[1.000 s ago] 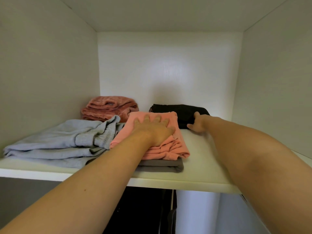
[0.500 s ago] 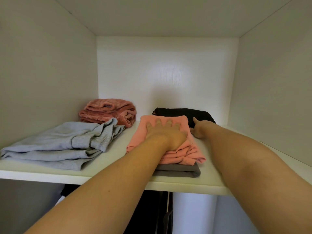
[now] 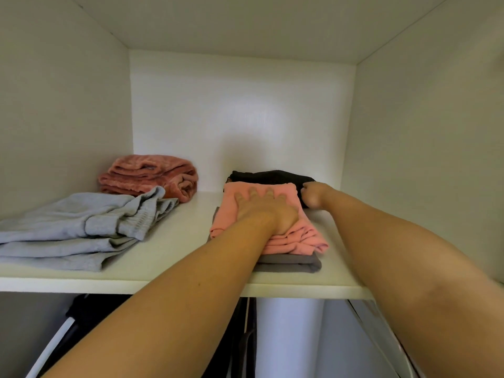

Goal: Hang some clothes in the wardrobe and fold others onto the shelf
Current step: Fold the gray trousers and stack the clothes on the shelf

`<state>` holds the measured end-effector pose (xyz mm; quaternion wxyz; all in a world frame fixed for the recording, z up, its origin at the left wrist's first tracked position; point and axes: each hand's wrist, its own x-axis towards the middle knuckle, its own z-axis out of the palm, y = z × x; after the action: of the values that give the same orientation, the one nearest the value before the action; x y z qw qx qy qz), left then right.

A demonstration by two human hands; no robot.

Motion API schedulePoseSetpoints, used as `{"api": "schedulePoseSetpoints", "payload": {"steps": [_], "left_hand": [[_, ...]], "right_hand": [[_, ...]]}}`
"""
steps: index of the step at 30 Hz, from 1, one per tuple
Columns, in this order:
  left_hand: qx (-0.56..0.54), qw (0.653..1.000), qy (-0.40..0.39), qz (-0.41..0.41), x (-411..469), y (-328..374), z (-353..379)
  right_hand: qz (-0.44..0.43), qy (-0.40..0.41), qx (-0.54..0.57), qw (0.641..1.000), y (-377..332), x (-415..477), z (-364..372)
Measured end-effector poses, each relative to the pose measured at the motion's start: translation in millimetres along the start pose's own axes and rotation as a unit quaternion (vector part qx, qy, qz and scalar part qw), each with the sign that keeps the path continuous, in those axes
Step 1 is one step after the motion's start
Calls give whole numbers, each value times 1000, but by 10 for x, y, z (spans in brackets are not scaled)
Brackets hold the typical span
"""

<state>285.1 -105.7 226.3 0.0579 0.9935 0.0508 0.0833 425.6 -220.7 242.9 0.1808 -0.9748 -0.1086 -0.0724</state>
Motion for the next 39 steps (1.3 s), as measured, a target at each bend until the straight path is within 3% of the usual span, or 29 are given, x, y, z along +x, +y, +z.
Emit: {"api": "schedulePoseSetpoints", "payload": {"steps": [8, 12, 15, 17, 20, 22, 30, 32, 34, 35, 39], "left_hand": [[-27, 1000, -11, -6, 47, 257, -13], [-195, 980, 36, 4, -43, 145, -277], [-176, 981, 80, 3, -148, -158, -444], [-147, 987, 56, -32, -277, -316, -405], [-129, 991, 23, -27, -523, -312, -129], [-103, 994, 15, -15, -551, -290, -52], [-202, 979, 22, -19, -630, -70, -40], [-246, 969, 30, -18, -690, -74, -55], [-377, 925, 15, -44, -734, -117, -65], [-389, 921, 21, -24, -761, -148, -62], [-294, 953, 74, 17, -830, -382, -133]], "right_hand": [[-52, 76, 40, 995, 10, -689, -441], [-84, 76, 44, 993, -78, -1071, -458], [-106, 85, 37, 990, -229, -1252, -365], [-132, 67, 24, 989, -353, -1399, -243], [-124, -39, -29, 991, -452, -1608, -17], [-115, -46, -33, 992, -394, -1663, 15], [-104, -20, -81, 991, -145, -1717, -70], [-96, -22, -98, 990, -179, -1763, -73], [-85, -36, -136, 986, -254, -1812, -108], [-81, -38, -160, 983, -300, -1831, -132], [-102, 59, -189, 975, -550, -1952, -250]]}}
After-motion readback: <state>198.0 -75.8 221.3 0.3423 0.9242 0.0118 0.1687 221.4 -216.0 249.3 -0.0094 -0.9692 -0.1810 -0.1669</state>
